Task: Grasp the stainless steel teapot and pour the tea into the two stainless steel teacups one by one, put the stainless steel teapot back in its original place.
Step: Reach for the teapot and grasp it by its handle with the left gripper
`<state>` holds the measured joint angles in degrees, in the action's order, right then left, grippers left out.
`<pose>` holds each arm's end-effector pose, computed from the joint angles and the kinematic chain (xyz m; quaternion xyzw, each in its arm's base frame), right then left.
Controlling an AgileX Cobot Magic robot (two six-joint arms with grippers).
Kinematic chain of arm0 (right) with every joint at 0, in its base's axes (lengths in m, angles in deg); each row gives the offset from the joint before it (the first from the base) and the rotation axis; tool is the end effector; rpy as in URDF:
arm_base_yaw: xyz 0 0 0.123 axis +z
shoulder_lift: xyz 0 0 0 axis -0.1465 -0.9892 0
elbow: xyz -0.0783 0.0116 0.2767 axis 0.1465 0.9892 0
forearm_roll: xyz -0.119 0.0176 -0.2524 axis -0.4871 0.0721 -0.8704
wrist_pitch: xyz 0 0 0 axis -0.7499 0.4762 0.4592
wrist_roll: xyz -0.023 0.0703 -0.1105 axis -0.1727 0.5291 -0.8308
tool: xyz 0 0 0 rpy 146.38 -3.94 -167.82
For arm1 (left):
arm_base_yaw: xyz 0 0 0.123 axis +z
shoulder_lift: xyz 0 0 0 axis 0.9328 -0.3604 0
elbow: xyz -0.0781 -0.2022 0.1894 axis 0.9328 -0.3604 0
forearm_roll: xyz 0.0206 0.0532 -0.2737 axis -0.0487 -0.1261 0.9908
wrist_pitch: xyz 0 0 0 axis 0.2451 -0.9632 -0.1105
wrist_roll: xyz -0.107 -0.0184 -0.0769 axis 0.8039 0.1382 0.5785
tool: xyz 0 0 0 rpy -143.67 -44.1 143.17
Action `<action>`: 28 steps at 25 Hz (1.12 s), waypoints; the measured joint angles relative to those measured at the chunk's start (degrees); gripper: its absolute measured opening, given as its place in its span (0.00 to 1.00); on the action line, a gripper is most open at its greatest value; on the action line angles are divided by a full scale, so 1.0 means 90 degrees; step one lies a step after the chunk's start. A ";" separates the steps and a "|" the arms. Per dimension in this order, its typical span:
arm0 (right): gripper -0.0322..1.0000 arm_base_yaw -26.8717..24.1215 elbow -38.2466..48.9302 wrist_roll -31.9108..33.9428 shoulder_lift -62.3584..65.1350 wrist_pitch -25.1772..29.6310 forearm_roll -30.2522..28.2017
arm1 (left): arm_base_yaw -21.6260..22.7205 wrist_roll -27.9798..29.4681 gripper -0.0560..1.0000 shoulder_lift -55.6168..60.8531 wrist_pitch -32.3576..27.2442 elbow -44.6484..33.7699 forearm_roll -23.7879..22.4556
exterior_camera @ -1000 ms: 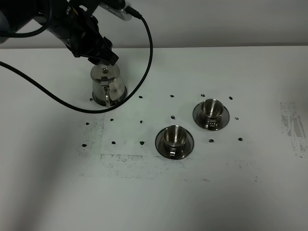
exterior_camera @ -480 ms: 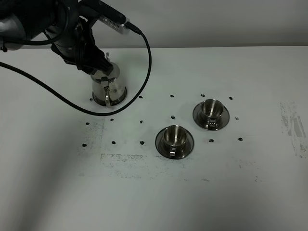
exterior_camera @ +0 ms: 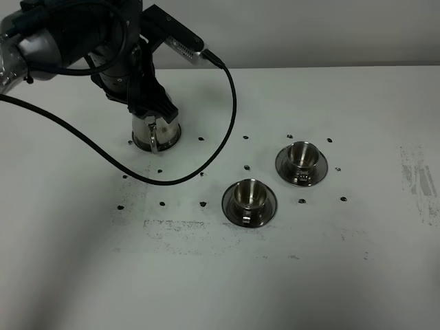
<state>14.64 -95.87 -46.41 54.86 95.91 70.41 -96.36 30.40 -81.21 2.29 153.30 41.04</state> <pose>0.0680 0.0107 0.3076 -0.0855 0.8720 0.0193 0.4816 0.4425 -0.2004 0.2172 0.3454 0.9101 0.0778 0.2155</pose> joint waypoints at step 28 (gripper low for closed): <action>0.45 -0.0710 0.0854 -0.0120 0.1005 0.0021 0.0360 | -0.0024 0.0104 0.47 0.0160 -0.0252 0.0000 -0.0169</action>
<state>8.26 -88.18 -47.49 63.91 96.10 73.65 -96.57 31.34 -79.77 0.02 153.30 39.52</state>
